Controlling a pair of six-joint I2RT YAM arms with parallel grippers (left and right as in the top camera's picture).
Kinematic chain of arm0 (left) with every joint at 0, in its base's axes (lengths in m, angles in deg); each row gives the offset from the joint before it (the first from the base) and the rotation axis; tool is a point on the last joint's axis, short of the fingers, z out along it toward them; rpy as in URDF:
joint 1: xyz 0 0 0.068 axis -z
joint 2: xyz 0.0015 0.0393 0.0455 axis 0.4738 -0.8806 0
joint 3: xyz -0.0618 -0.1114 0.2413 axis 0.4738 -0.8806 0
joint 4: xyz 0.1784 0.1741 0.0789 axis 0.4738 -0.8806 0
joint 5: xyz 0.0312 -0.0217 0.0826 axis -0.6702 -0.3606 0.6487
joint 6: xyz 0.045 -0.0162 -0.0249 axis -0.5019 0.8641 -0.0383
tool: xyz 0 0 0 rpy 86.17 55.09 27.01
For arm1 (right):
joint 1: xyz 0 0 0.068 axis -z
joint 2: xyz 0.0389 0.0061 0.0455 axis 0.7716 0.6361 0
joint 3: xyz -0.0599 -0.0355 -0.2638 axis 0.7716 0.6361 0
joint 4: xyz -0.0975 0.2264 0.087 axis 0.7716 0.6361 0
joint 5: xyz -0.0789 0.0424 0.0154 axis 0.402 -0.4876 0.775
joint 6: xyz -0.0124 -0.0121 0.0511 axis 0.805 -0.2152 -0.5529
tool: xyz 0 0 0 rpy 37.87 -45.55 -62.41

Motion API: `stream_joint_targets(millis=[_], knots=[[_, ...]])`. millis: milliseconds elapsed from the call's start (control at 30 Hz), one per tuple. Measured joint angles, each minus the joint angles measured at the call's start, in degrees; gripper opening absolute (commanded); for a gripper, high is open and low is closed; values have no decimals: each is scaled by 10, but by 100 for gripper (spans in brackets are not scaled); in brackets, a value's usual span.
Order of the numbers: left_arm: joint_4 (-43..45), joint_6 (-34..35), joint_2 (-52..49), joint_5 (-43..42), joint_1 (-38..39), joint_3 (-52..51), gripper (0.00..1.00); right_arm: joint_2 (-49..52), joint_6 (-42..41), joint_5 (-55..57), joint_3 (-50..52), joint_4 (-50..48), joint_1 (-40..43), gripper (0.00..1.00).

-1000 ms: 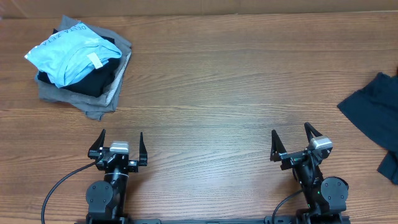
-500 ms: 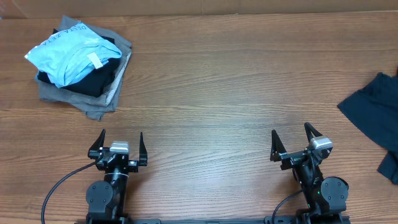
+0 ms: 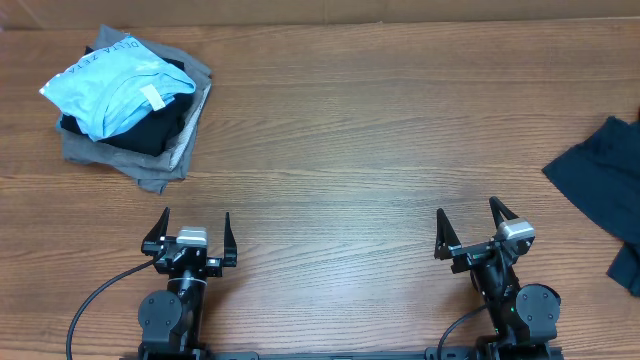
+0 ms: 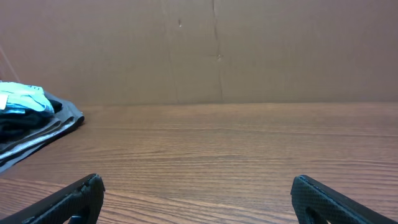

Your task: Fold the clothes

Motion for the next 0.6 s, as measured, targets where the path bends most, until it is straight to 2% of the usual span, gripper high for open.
stream_joint_targets(millis=[333, 500, 600], knots=[[2, 1, 0, -35, 0, 0, 100, 0, 0, 0, 0, 0, 0, 100], [14, 38, 0, -115, 0, 0, 100, 0, 0, -7, 0, 0, 0, 100], [24, 66, 0, -178, 0, 0, 100, 0, -30, -21, 0, -2, 0, 100]])
